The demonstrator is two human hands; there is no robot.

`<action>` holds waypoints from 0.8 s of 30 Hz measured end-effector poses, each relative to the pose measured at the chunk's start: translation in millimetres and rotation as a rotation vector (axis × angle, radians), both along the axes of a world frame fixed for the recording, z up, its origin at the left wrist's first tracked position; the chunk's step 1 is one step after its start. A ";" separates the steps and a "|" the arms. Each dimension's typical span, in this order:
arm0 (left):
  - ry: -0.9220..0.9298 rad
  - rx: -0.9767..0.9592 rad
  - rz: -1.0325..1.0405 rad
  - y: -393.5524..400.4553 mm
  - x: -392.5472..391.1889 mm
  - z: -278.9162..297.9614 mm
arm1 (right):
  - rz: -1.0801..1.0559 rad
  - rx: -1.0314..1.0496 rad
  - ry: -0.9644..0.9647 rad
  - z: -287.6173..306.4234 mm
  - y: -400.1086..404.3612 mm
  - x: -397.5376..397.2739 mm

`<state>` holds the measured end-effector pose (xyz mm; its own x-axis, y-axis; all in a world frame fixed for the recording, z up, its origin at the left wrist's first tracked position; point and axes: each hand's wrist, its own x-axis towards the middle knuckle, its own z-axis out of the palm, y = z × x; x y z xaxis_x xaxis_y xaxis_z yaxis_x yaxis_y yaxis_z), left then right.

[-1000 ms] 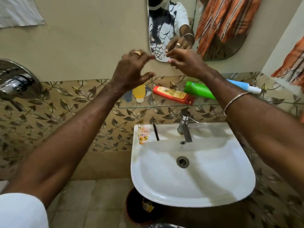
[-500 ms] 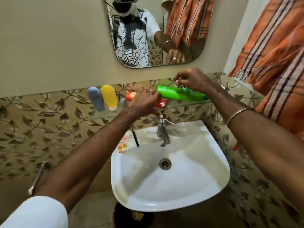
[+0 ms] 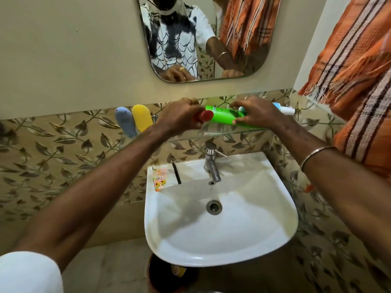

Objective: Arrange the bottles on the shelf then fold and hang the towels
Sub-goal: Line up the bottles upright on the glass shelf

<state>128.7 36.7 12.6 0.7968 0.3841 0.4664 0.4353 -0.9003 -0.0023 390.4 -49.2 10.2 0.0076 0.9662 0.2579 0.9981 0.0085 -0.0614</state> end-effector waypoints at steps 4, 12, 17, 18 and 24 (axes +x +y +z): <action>-0.170 -0.248 0.008 11.4 -19.8 44.7 | -0.014 -0.053 -0.084 -11.5 0.7 -0.9; -0.369 -0.712 0.013 42.6 -61.8 72.2 | -0.059 -0.098 -0.128 -11.8 2.0 2.1; -0.435 -0.850 0.017 52.2 -79.2 69.5 | -0.057 -0.110 -0.129 -8.2 3.1 2.5; -0.435 -0.864 0.020 54.9 -82.1 69.3 | -0.056 -0.112 -0.128 -7.7 3.1 2.4; -0.400 -0.890 0.022 56.3 -89.9 72.2 | -0.049 -0.101 -0.128 -9.1 2.2 0.7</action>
<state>38.9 93.0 84.8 0.6311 0.7398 0.2331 0.2723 -0.4927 0.8265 391.2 -47.0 1.1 0.0285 0.9864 0.1617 0.9969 -0.0399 0.0681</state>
